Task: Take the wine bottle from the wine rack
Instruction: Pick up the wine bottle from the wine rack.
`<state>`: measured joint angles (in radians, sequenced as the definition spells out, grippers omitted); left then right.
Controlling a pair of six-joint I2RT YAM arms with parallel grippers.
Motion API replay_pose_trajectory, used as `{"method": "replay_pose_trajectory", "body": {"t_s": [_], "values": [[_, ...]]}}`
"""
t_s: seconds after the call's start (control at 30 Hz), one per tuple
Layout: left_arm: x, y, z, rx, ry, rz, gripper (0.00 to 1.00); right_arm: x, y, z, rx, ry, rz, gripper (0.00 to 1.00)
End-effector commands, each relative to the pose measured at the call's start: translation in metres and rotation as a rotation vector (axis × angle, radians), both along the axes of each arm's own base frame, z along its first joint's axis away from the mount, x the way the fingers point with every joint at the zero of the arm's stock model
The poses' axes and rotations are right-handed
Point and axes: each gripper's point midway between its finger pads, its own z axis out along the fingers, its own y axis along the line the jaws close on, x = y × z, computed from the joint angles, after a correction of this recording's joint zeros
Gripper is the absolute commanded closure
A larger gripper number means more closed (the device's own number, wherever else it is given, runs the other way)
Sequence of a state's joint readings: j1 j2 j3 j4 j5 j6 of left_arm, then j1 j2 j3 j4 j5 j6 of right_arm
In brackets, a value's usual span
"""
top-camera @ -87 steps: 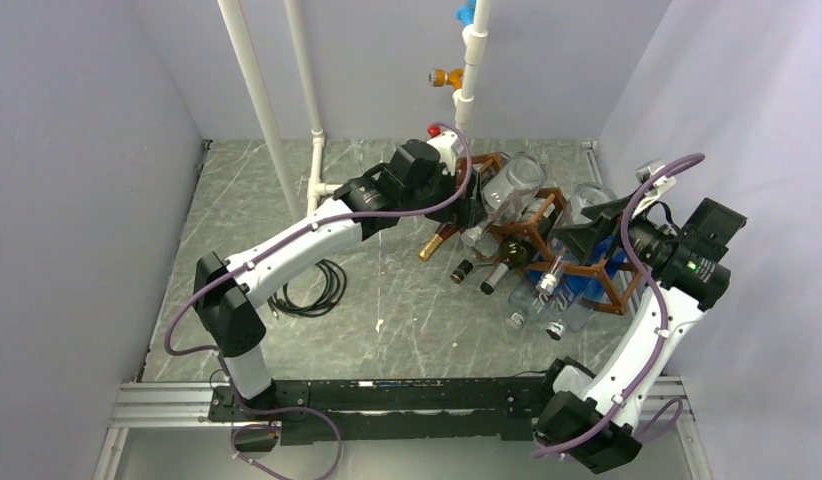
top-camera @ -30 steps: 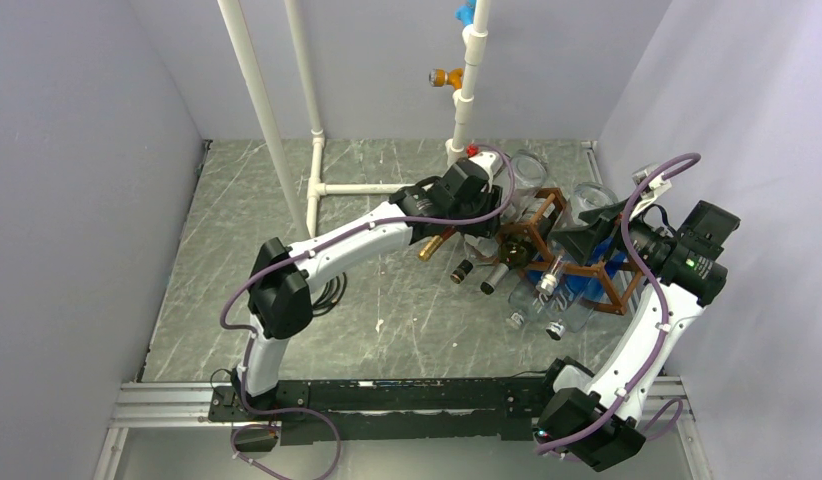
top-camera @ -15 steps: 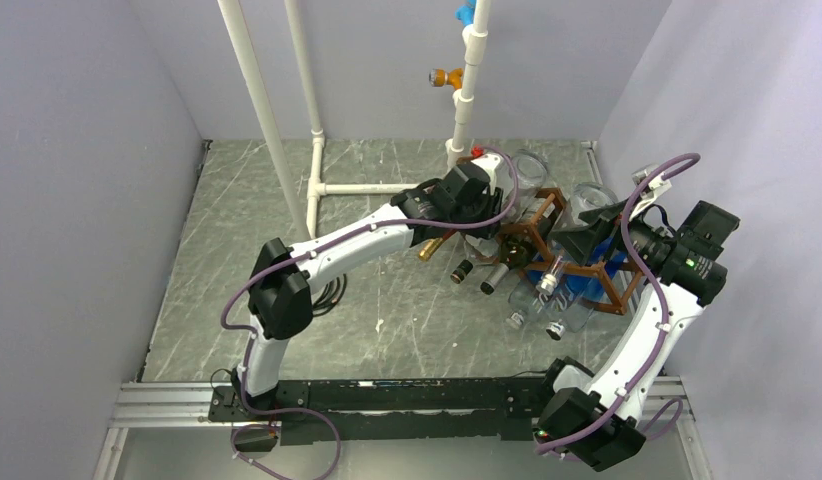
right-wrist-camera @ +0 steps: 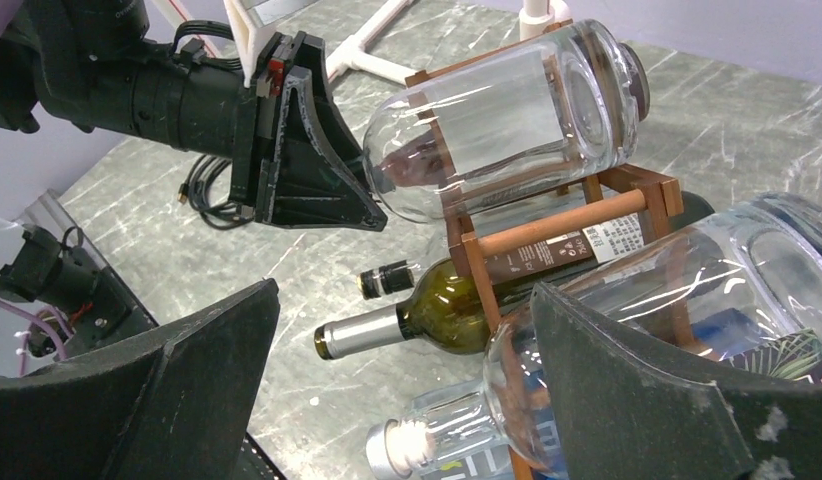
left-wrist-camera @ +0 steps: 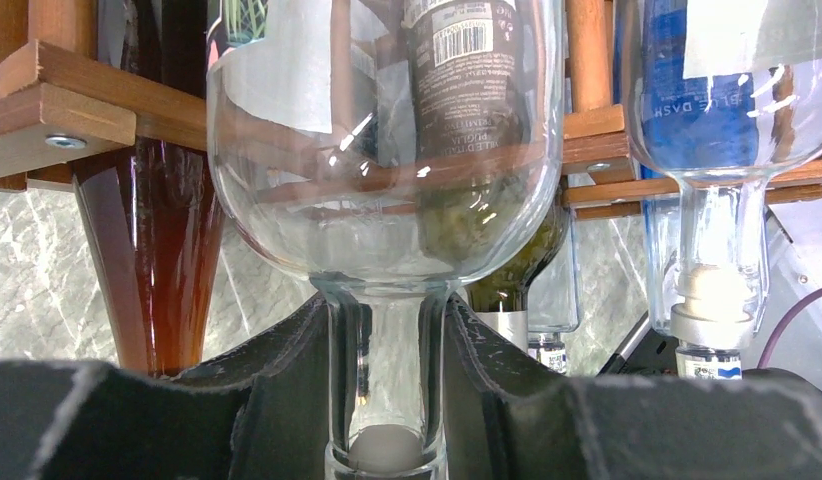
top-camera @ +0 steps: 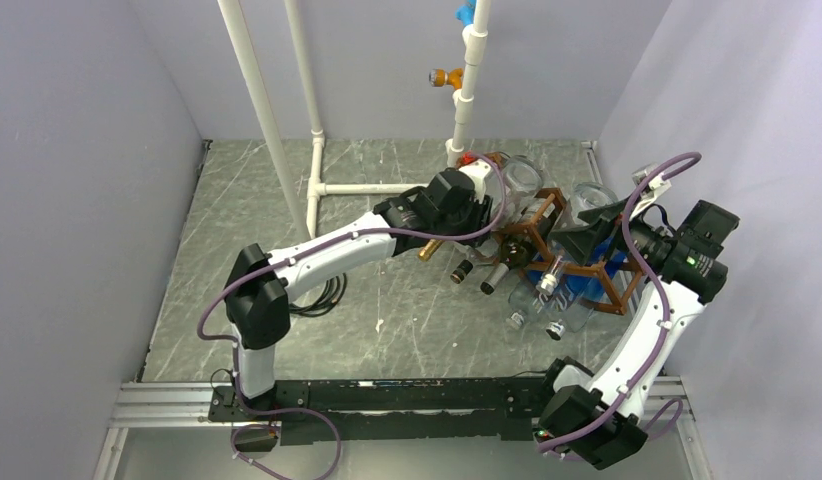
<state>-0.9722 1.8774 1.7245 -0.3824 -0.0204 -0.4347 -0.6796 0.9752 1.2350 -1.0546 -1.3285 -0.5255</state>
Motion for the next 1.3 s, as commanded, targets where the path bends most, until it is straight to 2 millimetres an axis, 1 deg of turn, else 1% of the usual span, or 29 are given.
{"method": "replay_pose_trajectory", "body": {"t_s": [0.0,0.03,0.13,0.27,0.4,0.47,0.5,0.77,0.97,1.27], "values": [[0.014,0.001,0.088,-0.242,-0.161,0.027,1.0,0.002,0.0,0.009,-0.004,-0.039,0.031,0.0],[0.015,0.003,0.089,-0.255,-0.159,0.028,1.0,0.002,-0.001,0.009,-0.003,-0.039,0.031,0.0],[0.017,0.009,0.1,-0.302,-0.172,0.042,1.0,0.003,-0.001,0.01,0.002,-0.038,0.035,0.0],[0.016,0.01,0.118,-0.373,-0.175,0.02,1.0,0.003,0.0,0.011,0.002,-0.043,0.04,0.0],[0.016,0.008,0.127,-0.423,-0.163,0.006,1.0,0.002,0.0,0.012,0.0,-0.048,0.042,0.0],[0.016,0.01,0.124,-0.423,-0.15,0.006,1.0,0.002,0.001,0.012,0.001,-0.05,0.045,0.0],[0.016,0.01,0.13,-0.446,-0.159,0.004,1.0,0.002,0.001,0.012,0.005,-0.049,0.046,0.0],[0.018,0.018,0.133,-0.499,-0.153,0.019,1.0,0.0,0.002,0.01,0.008,-0.048,0.039,0.0],[0.019,0.021,0.137,-0.558,-0.132,0.028,1.0,-0.004,0.007,0.015,0.009,-0.06,0.046,0.0],[0.018,0.031,0.156,-0.627,-0.141,0.04,1.0,-0.005,0.009,0.017,0.024,-0.065,0.055,0.0]]}}
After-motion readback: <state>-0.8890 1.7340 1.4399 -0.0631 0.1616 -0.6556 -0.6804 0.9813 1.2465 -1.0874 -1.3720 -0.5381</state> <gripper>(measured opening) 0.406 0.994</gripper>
